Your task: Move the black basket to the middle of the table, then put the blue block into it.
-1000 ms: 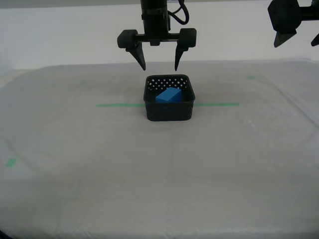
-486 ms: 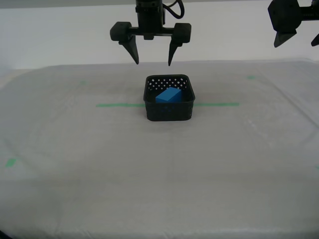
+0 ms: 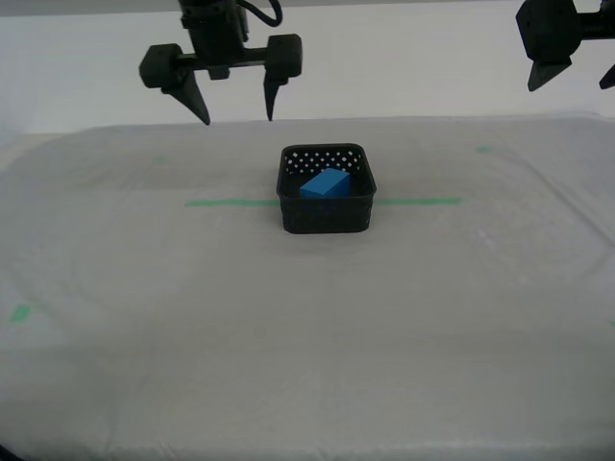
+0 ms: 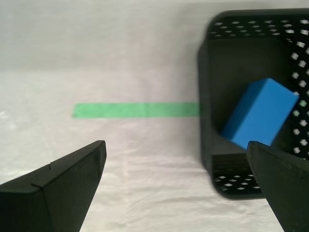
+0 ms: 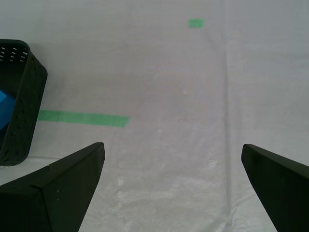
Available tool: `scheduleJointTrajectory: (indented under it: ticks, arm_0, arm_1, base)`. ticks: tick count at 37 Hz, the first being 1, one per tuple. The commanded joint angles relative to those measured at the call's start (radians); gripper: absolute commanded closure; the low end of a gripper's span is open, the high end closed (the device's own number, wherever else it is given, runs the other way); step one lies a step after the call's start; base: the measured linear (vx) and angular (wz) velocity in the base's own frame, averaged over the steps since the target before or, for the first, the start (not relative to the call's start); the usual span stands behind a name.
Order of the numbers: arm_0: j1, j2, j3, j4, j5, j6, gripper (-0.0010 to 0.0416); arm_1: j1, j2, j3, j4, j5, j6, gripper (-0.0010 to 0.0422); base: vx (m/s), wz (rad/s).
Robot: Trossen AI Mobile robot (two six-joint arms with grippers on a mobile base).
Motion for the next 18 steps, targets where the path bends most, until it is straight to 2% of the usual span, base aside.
scheduleJointTrajectory:
  ticks: [1, 11, 18]
  arm_0:
    - [0.001, 0.000, 0.001, 0.001, 0.003, -0.001, 0.0007]
    - [0.001, 0.000, 0.001, 0.002, 0.003, -0.001, 0.0007]
    - [0.001, 0.000, 0.001, 0.003, 0.003, -0.001, 0.0007]
  arm_1:
    - [0.025, -0.071, -0.094, 0.050, -0.003, 0.006, 0.0011]
    - [0.090, -0.258, -0.331, 0.159, -0.004, 0.016, 0.0011]
    - [0.119, -0.344, -0.442, 0.242, -0.037, 0.089, 0.0011]
  base:
    - [0.000, 0.000]
    - [0.000, 0.000]
    - [0.000, 0.000]
